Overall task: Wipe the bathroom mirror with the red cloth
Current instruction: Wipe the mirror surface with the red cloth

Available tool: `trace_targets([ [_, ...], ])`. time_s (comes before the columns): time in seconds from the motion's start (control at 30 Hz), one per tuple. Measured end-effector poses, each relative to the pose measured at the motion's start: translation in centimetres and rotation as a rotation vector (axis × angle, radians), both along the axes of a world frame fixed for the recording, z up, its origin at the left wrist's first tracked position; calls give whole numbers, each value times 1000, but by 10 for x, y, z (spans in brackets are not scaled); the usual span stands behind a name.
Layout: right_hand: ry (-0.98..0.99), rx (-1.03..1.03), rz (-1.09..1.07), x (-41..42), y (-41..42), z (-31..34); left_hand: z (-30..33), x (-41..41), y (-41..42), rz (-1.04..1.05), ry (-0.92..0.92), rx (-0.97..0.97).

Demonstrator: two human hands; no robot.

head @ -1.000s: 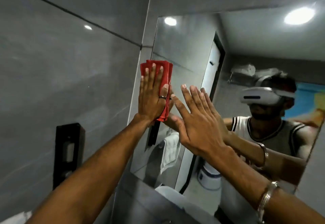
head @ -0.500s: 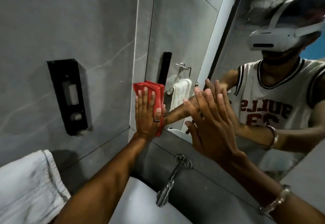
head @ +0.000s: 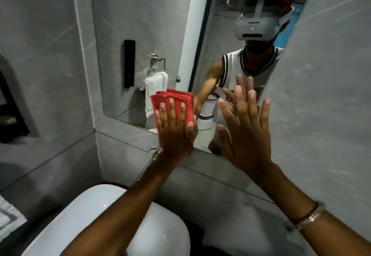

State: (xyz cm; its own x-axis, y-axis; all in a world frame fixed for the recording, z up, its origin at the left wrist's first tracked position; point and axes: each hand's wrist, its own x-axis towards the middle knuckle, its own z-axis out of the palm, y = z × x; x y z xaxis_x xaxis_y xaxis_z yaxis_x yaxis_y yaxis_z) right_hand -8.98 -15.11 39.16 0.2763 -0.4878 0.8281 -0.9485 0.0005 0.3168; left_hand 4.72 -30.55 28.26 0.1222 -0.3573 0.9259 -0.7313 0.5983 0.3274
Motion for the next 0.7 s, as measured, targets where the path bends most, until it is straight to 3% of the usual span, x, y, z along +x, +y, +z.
trace_targets([
  [0.2, -50, 49, -241, -69, 55, 13, 9, -88, 77, -169, -186, -19],
  [0.37, -115, 60, -283, -94, 76, 34, 24, -98, 97, -202, -160, 1],
  [0.47, -124, 23, -235, -92, 65, 62, 72, -102, 94, -205, -190, 16],
  [0.7, -113, -154, -94, -75, 45, 169, 249, -112, 85, -133, -165, -48],
])
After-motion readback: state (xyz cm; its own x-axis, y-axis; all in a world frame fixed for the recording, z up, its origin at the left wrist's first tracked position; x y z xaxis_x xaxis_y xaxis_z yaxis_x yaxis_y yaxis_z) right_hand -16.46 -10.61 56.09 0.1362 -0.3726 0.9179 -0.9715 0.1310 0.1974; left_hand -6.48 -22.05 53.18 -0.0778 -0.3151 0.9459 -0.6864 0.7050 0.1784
